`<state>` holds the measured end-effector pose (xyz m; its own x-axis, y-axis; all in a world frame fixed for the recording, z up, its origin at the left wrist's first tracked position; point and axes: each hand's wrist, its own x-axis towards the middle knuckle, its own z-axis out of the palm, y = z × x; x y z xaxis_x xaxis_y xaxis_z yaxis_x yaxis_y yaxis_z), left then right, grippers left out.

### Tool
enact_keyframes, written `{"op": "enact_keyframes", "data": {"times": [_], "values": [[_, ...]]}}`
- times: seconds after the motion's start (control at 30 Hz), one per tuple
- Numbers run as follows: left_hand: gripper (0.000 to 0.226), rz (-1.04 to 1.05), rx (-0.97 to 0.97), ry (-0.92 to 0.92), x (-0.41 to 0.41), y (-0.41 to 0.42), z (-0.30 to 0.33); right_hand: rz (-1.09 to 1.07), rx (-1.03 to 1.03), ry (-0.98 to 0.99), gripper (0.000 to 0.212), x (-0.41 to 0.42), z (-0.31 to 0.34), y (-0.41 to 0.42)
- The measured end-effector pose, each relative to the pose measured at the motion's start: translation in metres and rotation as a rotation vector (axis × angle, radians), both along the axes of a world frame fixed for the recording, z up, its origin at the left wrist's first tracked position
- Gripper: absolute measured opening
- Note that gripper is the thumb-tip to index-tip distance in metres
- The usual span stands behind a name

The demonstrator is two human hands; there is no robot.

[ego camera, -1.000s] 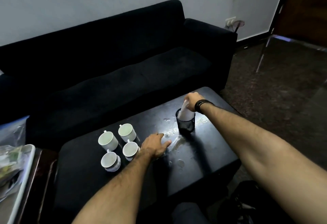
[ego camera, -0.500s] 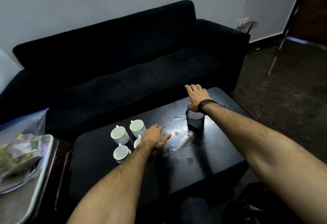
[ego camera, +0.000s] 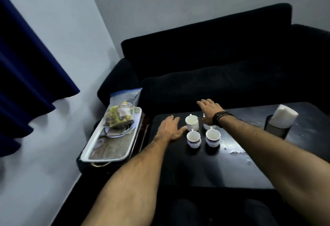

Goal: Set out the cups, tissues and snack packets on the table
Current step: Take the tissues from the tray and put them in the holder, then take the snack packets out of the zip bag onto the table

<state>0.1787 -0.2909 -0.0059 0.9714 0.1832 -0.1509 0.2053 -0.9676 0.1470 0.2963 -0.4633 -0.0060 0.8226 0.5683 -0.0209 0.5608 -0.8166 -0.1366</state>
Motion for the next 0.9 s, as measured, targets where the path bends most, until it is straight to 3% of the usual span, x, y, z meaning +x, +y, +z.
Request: {"op": "enact_keyframes", "data": {"times": [0.37,0.5,0.9], "values": [[0.067,0.252,-0.002,-0.092,-0.092,0.150,-0.011,0.267,-0.009,0.085,0.074,-0.075,-0.005,0.184],[0.075,0.353,-0.023,-0.105,-0.103,0.183,-0.035,0.290,0.007,0.156,0.067,-0.078,-0.020,0.227],[0.079,0.476,-0.067,-0.047,-0.050,0.243,-0.104,0.113,0.432,0.345,0.056,-0.033,-0.062,0.336]]}}
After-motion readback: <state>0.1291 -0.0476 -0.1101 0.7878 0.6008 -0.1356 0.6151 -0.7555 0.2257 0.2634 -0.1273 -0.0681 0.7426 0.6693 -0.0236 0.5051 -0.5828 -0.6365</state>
